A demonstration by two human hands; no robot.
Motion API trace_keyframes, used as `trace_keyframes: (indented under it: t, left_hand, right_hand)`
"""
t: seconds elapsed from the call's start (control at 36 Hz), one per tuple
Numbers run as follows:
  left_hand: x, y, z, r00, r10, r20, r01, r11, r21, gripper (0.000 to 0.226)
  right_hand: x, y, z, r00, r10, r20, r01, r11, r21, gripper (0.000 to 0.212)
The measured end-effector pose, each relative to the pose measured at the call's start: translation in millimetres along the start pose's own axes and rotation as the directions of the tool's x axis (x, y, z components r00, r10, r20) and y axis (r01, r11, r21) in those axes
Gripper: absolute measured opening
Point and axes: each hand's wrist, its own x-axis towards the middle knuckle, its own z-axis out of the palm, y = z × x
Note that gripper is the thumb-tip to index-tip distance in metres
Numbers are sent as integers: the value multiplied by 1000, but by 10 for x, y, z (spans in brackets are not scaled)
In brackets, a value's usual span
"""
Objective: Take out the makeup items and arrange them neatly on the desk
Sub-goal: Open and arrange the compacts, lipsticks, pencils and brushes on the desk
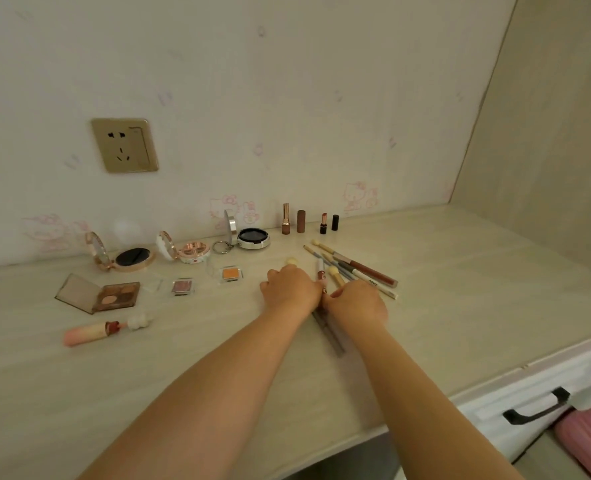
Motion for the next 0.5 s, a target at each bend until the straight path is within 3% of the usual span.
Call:
trace_keyframes:
  t: [0.17,0.31,0.39,0.5]
  left_hand:
    - [82,24,-33,999,6,47,-10,997,71,56]
    - [-4,-21,-149,998,53,-25,-56,991,-119,36]
    - [-123,-196,-255,971,180,-155,-208,960,-187,24]
    - [-314,-537,-464,942,262,-212,-309,922,-232,18]
  right_hand:
    - [-99,26,-23,996,-89,12,88,992,94,21]
    - [-128,36,-77,977,-207,-49,212,965,157,25]
    - [-168,-60,-177,971,-210,-115,238,897,372,25]
    - [-246,-285,-232,983,-175,-53,164,713,682,25]
